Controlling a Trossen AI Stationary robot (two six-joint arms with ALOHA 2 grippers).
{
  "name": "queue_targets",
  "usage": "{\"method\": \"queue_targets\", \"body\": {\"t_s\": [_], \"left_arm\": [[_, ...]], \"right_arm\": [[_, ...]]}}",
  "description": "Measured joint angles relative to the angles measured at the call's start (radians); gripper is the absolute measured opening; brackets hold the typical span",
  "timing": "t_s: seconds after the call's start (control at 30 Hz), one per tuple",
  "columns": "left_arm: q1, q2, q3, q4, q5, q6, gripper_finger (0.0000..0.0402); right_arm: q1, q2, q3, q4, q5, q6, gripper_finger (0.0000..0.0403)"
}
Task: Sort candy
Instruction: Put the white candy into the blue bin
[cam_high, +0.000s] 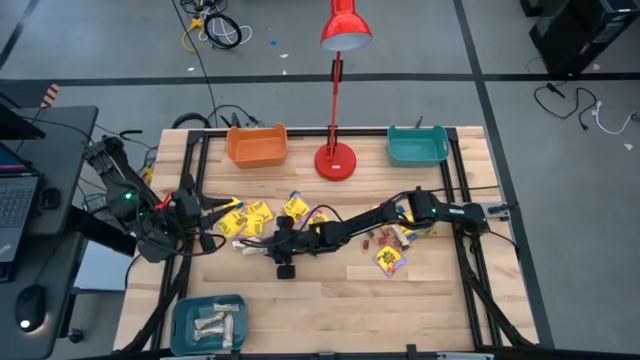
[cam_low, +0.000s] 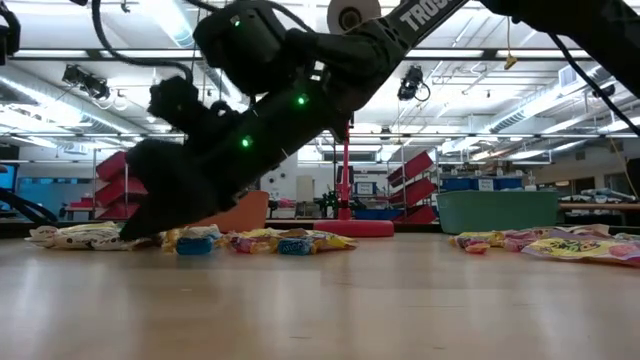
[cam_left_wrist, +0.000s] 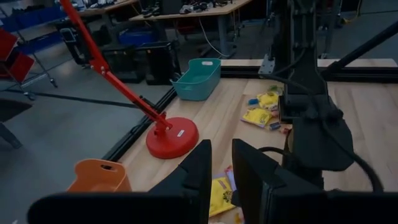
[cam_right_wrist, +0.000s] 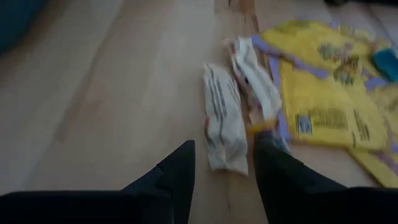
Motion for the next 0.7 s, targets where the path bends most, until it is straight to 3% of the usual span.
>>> {"method": "queue_targets", "body": {"t_s": [0.7], "left_arm": [[0.0,0.001,-0.024,0.003,-0.001,0.0,0.0066]], "right_arm": [[-0.006,0.041,0.001,0.042,-0.021,0.031,0.0126]]}}
